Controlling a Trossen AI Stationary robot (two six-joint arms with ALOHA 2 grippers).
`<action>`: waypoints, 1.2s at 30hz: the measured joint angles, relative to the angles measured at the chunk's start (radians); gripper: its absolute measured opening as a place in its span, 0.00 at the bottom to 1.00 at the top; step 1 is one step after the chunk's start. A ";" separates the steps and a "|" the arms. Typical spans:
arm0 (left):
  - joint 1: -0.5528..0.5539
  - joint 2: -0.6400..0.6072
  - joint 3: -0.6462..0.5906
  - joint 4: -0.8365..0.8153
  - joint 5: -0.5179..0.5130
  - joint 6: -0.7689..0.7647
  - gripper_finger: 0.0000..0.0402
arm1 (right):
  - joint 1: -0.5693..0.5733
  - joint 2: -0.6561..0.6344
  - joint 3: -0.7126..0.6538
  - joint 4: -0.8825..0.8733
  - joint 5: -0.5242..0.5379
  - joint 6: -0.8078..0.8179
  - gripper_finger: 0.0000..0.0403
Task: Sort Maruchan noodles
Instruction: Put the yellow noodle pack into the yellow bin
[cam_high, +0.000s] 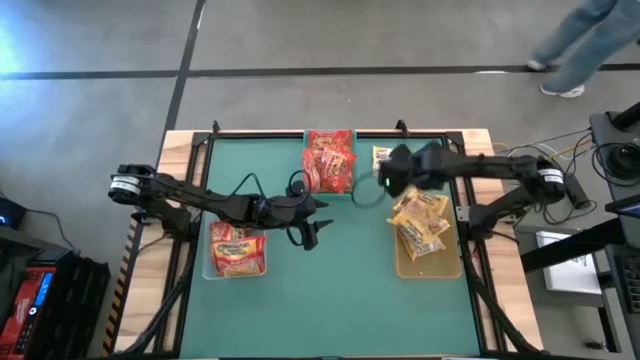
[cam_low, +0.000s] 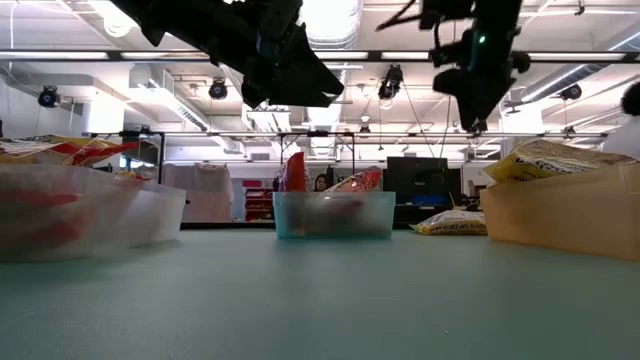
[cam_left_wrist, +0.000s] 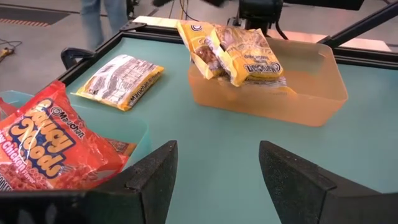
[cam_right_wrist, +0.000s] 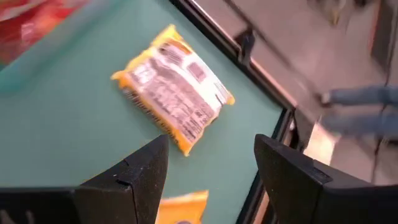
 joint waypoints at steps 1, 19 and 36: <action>0.000 0.000 0.000 0.000 0.000 0.000 0.52 | -0.044 0.000 0.000 0.015 -0.024 -0.008 0.56; -0.002 0.000 -0.024 -0.024 0.001 -0.008 0.52 | -0.476 0.088 -0.158 0.439 -0.365 -0.200 0.56; -0.047 0.000 -0.033 -0.048 0.001 -0.016 0.52 | -0.535 0.324 -0.168 0.555 -0.456 -0.350 0.56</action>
